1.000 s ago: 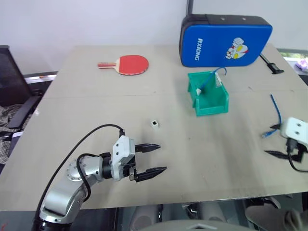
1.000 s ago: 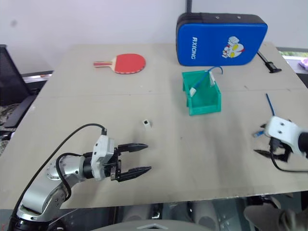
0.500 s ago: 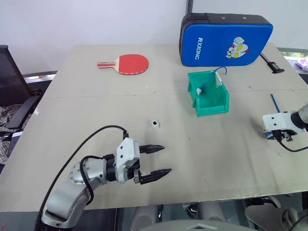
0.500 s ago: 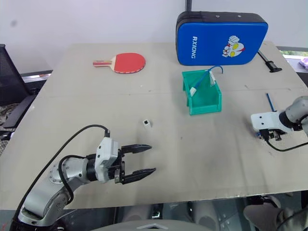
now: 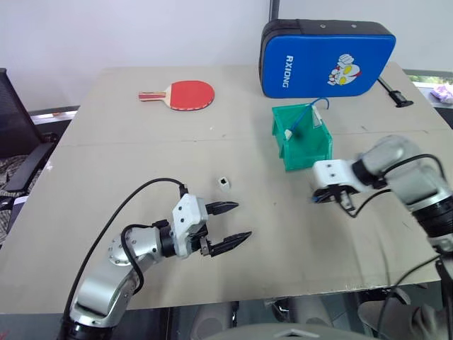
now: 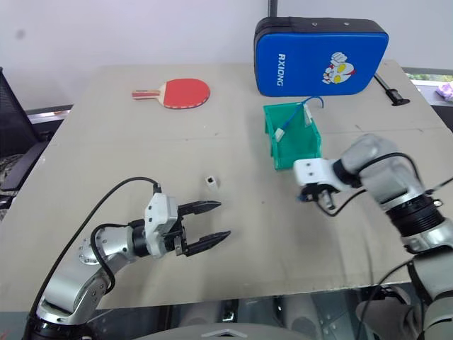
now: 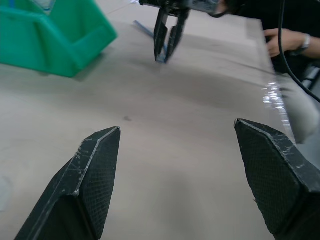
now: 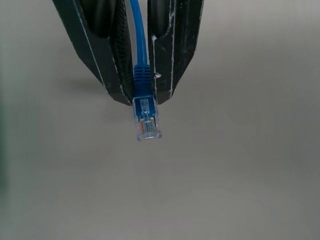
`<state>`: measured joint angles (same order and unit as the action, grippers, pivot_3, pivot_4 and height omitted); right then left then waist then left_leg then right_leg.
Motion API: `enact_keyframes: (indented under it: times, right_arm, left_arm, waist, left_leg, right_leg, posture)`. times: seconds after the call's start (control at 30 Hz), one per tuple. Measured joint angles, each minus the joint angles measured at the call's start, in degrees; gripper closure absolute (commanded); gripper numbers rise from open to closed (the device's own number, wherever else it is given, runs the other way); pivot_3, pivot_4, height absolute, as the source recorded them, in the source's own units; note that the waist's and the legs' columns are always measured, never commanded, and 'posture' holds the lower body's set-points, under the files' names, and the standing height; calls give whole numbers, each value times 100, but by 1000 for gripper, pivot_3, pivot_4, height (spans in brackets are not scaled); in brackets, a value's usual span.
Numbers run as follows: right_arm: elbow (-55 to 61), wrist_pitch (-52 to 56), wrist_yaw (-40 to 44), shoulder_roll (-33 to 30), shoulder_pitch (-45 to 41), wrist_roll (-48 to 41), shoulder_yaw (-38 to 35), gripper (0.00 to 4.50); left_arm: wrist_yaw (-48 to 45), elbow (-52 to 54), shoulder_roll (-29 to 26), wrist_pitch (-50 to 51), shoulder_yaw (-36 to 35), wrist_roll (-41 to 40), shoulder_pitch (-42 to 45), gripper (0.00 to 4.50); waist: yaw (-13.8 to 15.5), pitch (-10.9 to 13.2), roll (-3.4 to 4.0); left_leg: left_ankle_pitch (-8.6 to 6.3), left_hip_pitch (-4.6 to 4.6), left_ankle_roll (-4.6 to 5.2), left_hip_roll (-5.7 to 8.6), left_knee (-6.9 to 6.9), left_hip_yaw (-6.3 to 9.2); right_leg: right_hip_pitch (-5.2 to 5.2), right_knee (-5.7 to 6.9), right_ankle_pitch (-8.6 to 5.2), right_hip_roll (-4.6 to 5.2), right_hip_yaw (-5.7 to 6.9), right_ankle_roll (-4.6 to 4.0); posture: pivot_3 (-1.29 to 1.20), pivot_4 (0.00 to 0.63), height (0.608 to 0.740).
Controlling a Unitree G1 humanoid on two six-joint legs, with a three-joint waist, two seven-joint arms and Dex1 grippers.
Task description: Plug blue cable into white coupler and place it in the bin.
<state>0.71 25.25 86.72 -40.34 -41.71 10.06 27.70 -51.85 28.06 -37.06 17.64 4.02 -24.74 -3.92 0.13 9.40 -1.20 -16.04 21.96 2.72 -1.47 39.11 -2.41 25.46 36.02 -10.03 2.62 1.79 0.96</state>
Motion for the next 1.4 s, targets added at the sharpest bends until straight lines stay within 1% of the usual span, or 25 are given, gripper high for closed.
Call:
enact_keyframes:
  times: [0.03, 0.13, 0.2, 0.27, 0.3, 0.37, 0.47, 0.5, 0.53, 0.6, 0.67, 0.7, 0.73, 0.77, 0.87, 0.97, 1.0, 1.03, 1.07, 1.1, 1.17, 1.23, 1.3, 1.37, 1.4]
  right_arm:
    - [-15, 90, -143, 309, -27, 154, 232, 4444]
    - [-338, -100, -567, 812, -244, 395, 401, 3306]
    - [-425, -177, -688, 864, -244, 395, 363, 2569]
    - [-220, -82, -934, 833, 93, 120, -65, 1630]
    - [-13, 30, -969, 792, 305, -73, -261, 1331]
    - [717, 388, -969, 569, 845, -596, -779, 1331]
    - [2033, 956, -1127, 101, 1853, -1277, -1976, 1331]
    - [2191, 1001, -1161, 45, 2008, -1342, -2125, 1331]
    - [2773, 1253, -1371, -58, 2649, -1542, -2685, 1331]
    - [3116, 1415, -1512, -68, 3063, -1644, -2981, 1331]
    - [3758, 1548, -1889, -100, 4207, -1680, -3626, 1331]
    - [3858, 1561, -1968, -97, 4375, -1676, -3728, 1331]
    - [4232, 1704, -2247, -4, 4941, -1687, -4073, 1331]
    - [4540, 1859, -2504, 169, 5263, -1715, -4253, 1331]
    - [5008, 2040, -2899, 323, 5649, -1757, -4357, 1298]
    - [5405, 2211, -3374, 434, 6096, -1746, -4364, 1298]
    - [5477, 2226, -3492, 450, 6189, -1741, -4359, 1298]
    - [5525, 2241, -3574, 459, 6246, -1739, -4355, 1298]
    - [5598, 2288, -3719, 477, 6337, -1741, -4351, 1298]
    - [5640, 2323, -3818, 499, 6391, -1748, -4351, 1298]
    - [5690, 2353, -3980, 558, 6425, -1794, -4350, 1298]
    - [5699, 2459, -4196, 816, 6397, -1960, -4343, 1298]
    - [5699, 2687, -4475, 1408, 6228, -2264, -4315, 1298]
    - [5700, 3115, -4845, 2163, 5948, -2883, -4292, 1298]
    - [5700, 3202, -4918, 2322, 5886, -3020, -4269, 1298]
  left_arm:
    - [66, -63, -39, 117, 71, 98, 128, 735]
    - [87, -245, -129, 397, 172, 237, 495, 735]
    - [86, -303, -126, 454, 253, 279, 646, 735]
    - [76, -511, -44, 536, 518, 383, 954, 735]
    - [82, -605, 24, 574, 626, 460, 1069, 735]
    - [77, -854, 151, 585, 896, 612, 1345, 735]
    - [58, -1254, 375, 583, 1290, 890, 1778, 735]
    - [59, -1289, 421, 582, 1310, 910, 1811, 735]
    - [60, -1509, 568, 585, 1476, 1009, 2041, 735]
    - [52, -1648, 639, 582, 1539, 1066, 2150, 735]
    - [16, -2011, 831, 541, 1749, 1283, 2447, 735]
    - [9, -2109, 863, 535, 1800, 1322, 2515, 735]
    - [-31, -2449, 1031, 504, 1945, 1472, 2762, 735]
    - [-57, -2702, 1166, 430, 2047, 1591, 2961, 735]
    - [-182, -3080, 1352, 251, 2216, 1746, 3263, 1598]
    - [-417, -3522, 1404, -100, 2366, 1964, 3559, 2945]
    - [-473, -3622, 1426, -165, 2372, 2017, 3634, 3536]
    - [-519, -3686, 1441, -193, 2381, 2039, 3684, 3987]
    - [-610, -3788, 1467, -255, 2404, 2084, 3774, 4297]
    - [-681, -3821, 1472, -305, 2410, 2120, 3805, 4439]
    - [-765, -3881, 1482, -362, 2407, 2128, 3837, 4439]
    - [-851, -3897, 1493, -370, 2356, 2072, 3830, 4439]
    - [-1063, -3858, 1515, -107, 2192, 1762, 3740, 4439]
    - [-1368, -3529, 1565, 809, 1794, 917, 3587, 4439]
    - [-1437, -3416, 1563, 1046, 1690, 699, 3579, 4439]
  waist:
    - [8, 0, 0]
    - [-29, -11, -18]
    - [-43, -15, -23]
    - [-40, -15, -24]
    - [-30, -14, -24]
    - [29, -10, -18]
    - [106, -9, -16]
    - [117, -10, -16]
    - [131, -11, -19]
    - [110, -10, -19]
    - [114, -12, -16]
    - [105, -11, -16]
    - [93, -12, -14]
    - [81, -12, -17]
    - [46, -12, -18]
    - [57, -14, -19]
    - [59, -16, -16]
    - [63, -16, -17]
    - [66, -17, -17]
    - [69, -17, -18]
    - [69, -17, -18]
    - [69, -17, -20]
    - [57, -17, -21]
    - [52, -15, -23]
    - [54, -15, -22]
  left_leg:
    - [0, 2, 0, 3, 0, -2]
    - [1, -3, -1, 7, 3, -17]
    - [1, -10, -2, 8, 6, -19]
    - [1, -9, -2, 14, 6, -18]
    - [1, -5, -2, 17, 7, -17]
    - [1, 4, -2, 18, 7, -16]
    - [1, 27, -1, 23, 8, -9]
    - [1, 30, -1, 27, 8, -3]
    - [0, 34, 0, 27, 8, -1]
    - [0, 34, 0, 26, 10, -6]
    - [0, 35, 0, 33, 10, -3]
    - [0, 34, 0, 31, 11, -8]
    - [0, 31, 0, 34, 11, -7]
    - [0, 29, 0, 34, 16, -7]
    - [0, 4, 0, 29, 17, -17]
    - [0, -8, 0, 22, 16, -9]
    - [0, -7, 0, 21, 16, -9]
    - [0, -6, 0, 22, 16, -9]
    - [0, -4, 0, 22, 16, -10]
    - [0, -2, 0, 22, 16, -11]
    - [0, 1, 1, 23, 16, -13]
    - [0, 3, 1, 23, 15, -12]
    - [0, 5, 1, 18, 14, -11]
    - [0, 21, 1, 13, 14, 0]
    - [0, 23, 1, 13, 15, 4]
  right_leg:
    - [1, -1, 0, 0, -1, -1]
    - [-4, -9, 0, 3, -11, 0]
    - [-13, -12, -1, 7, -13, 2]
    - [-18, -14, -10, 15, -13, 17]
    - [-16, -14, -6, 17, -13, 13]
    - [-10, -15, 3, 19, -13, 0]
    - [1, -22, 14, 21, -8, 22]
    - [2, -22, 11, 24, -2, 28]
    - [3, -25, 10, 23, -1, 29]
    - [7, -24, 9, 20, -7, 31]
    - [6, -21, -4, 19, -3, 50]
    - [8, -21, -7, 18, -7, 52]
    - [7, -18, -9, 19, -9, 51]
    - [6, -16, -17, 15, -9, 36]
    - [-5, -9, -12, 11, -25, 28]
    - [-17, -9, -13, 6, -21, 27]
    - [-17, -10, -13, 6, -21, 27]
    - [-17, -10, -13, 6, -22, 27]
    - [-17, -12, -14, 7, -22, 27]
    - [-17, -16, -15, 8, -23, 28]
    - [-17, -19, -16, 10, -25, 30]
    - [-16, -21, -17, 11, -26, 30]
    - [-11, -19, -17, 9, -24, 31]
    - [5, -11, -17, 6, -18, 31]
    - [7, -10, -16, 6, -15, 30]
  posture:
    - [0, 150, 731]
    - [0, 150, 731]
    - [0, 150, 731]
    - [0, 150, 731]
    - [0, 150, 731]
    - [0, 150, 731]
    - [0, 150, 731]
    - [0, 150, 731]
    - [0, 150, 731]
    - [0, 150, 731]
    - [0, 150, 731]
    - [0, 150, 731]
    - [0, 150, 731]
    - [0, 150, 731]
    - [0, 150, 731]
    - [0, 150, 731]
    - [0, 150, 731]
    - [0, 150, 731]
    - [0, 150, 731]
    - [0, 150, 731]
    - [0, 150, 731]
    - [0, 150, 731]
    - [0, 150, 731]
    - [0, 150, 731]
    - [0, 150, 731]
